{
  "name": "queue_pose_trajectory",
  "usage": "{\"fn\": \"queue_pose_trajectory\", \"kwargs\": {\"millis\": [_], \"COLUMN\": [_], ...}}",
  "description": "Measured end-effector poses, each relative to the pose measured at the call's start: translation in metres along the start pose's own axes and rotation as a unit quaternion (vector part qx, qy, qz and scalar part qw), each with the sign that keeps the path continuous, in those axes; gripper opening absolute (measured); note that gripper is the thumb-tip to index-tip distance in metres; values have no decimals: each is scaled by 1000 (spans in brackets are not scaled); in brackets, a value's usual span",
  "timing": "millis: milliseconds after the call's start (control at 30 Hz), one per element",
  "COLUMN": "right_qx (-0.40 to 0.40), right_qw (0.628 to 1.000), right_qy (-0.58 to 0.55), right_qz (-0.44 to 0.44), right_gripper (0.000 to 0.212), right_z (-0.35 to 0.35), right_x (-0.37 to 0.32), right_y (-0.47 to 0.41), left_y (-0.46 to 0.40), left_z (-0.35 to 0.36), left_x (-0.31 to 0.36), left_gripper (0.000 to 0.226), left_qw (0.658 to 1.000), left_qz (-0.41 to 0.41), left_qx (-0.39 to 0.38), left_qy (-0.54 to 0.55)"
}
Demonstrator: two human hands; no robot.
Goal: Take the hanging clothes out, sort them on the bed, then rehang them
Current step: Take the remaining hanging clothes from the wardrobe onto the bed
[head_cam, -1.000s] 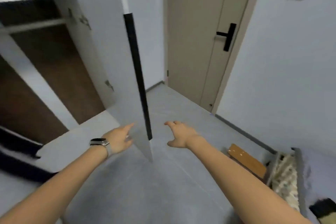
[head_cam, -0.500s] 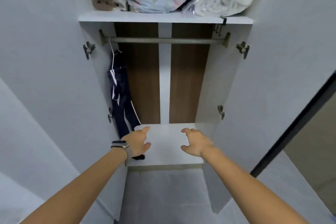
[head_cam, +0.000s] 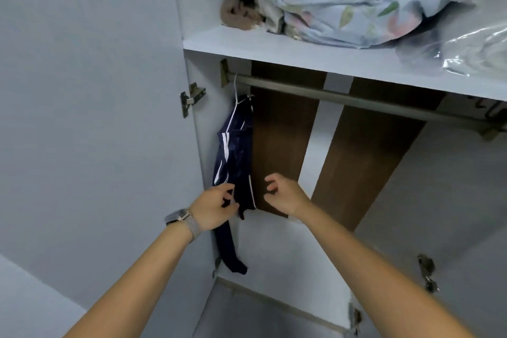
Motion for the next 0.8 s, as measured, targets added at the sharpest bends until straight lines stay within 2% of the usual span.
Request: {"fn": "queue_pose_trajectory", "kwargs": {"millis": [167, 267, 400, 533, 600, 667, 800], "right_qx": [-15, 24, 74, 40, -1, 0, 115], "right_qw": [998, 992, 970, 964, 960, 954, 939], "right_qy": [-54, -125, -219, -197, -212, -241, -285], "right_qz": [4, 22, 76, 171, 185, 180, 151], "right_gripper": [51, 58, 61, 71, 58, 39, 16], "right_z": [19, 17, 4, 13, 27, 32, 6], "right_x": [-31, -45, -55, -52, -55, -58, -56], "right_y": [-110, -161, -223, -264, -278, -289, -298], "left_y": [-56, -86, -116, -142, -152, -157, -164], "left_z": [-29, -34, -40, -50, -53, -57, -64], "left_x": [-32, -45, -53, -57, -58, -63, -72], "left_gripper": [53, 51, 50, 49, 49, 48, 43], "left_qw": [999, 999, 999, 999, 998, 997, 990], "left_qz": [3, 7, 13, 11, 11, -3, -32], "left_qx": [34, 32, 34, 50, 53, 68, 118], "left_qy": [0, 6, 5, 7, 8, 19, 63]}}
Point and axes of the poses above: each hand's wrist, its own y-axis away from the middle knuckle, its own z-axis out of the palm, x = y × z, the point moved 8 cm from there along -y, towards the middle knuckle, and after that the axes turned 2 degrees about -x, right-handed, at the moved point
